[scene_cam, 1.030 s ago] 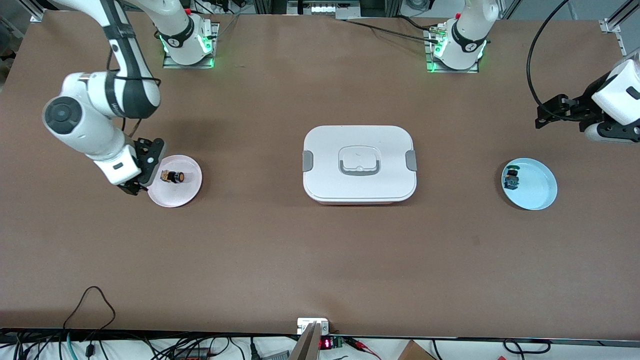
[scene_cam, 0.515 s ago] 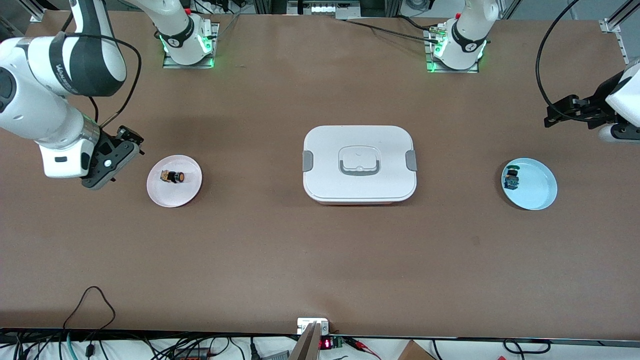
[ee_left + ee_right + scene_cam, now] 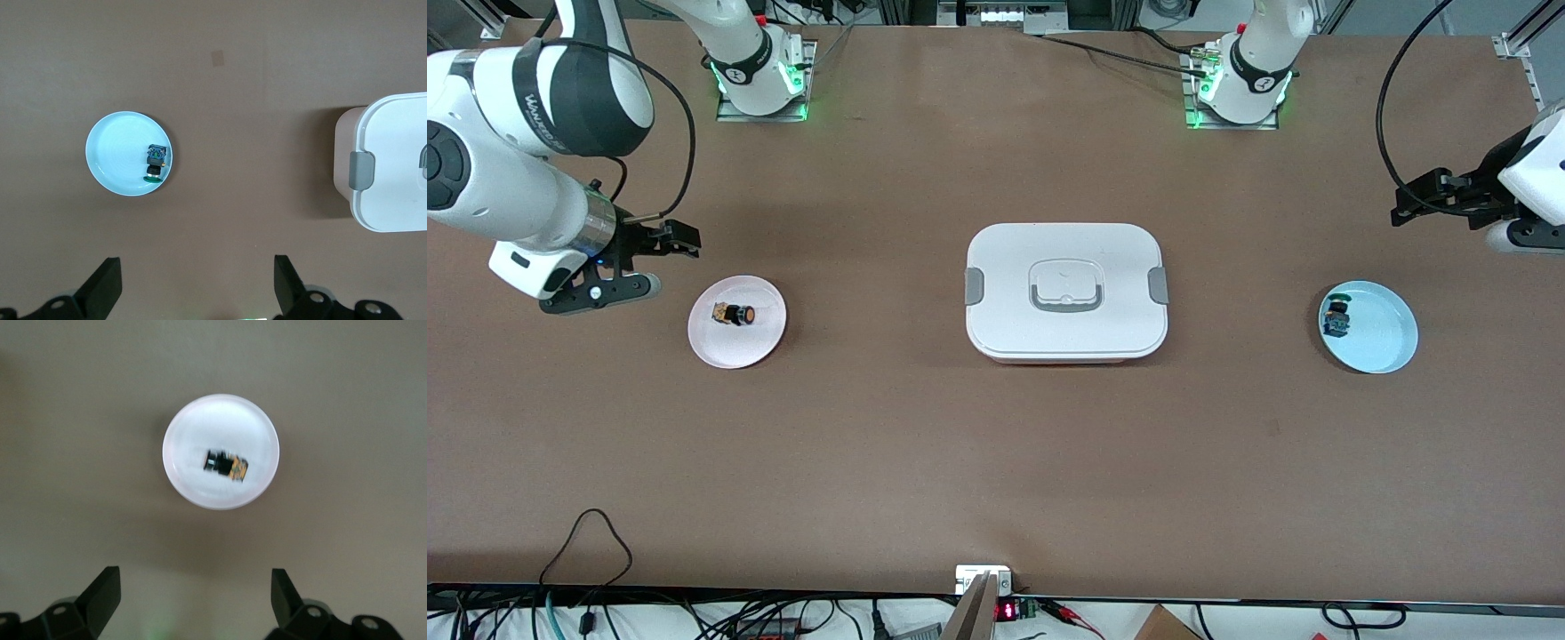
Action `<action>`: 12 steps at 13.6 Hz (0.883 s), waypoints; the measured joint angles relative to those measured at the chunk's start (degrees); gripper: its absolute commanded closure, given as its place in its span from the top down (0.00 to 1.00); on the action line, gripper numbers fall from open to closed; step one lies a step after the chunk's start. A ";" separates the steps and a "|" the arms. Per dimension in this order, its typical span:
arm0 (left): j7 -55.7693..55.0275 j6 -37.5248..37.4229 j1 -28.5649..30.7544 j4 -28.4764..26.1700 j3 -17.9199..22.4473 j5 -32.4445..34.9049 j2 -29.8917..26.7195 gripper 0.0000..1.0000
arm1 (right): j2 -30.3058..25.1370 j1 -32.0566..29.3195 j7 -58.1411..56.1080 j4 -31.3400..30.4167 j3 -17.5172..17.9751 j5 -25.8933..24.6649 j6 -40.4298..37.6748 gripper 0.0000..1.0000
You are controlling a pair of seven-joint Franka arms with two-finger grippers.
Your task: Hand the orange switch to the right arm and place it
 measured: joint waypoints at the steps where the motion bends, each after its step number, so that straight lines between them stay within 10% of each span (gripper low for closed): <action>1: 0.00 0.00 -0.02 0.02 -0.15 0.00 0.00 1.00 | -0.07 -0.06 0.89 2.10 -0.07 -0.14 -2.08 1.00; 12: 0.00 -0.46 -0.06 0.11 -0.34 0.00 0.00 1.00 | -1.27 -19.15 1.98 11.07 9.54 -2.20 -1.92 1.00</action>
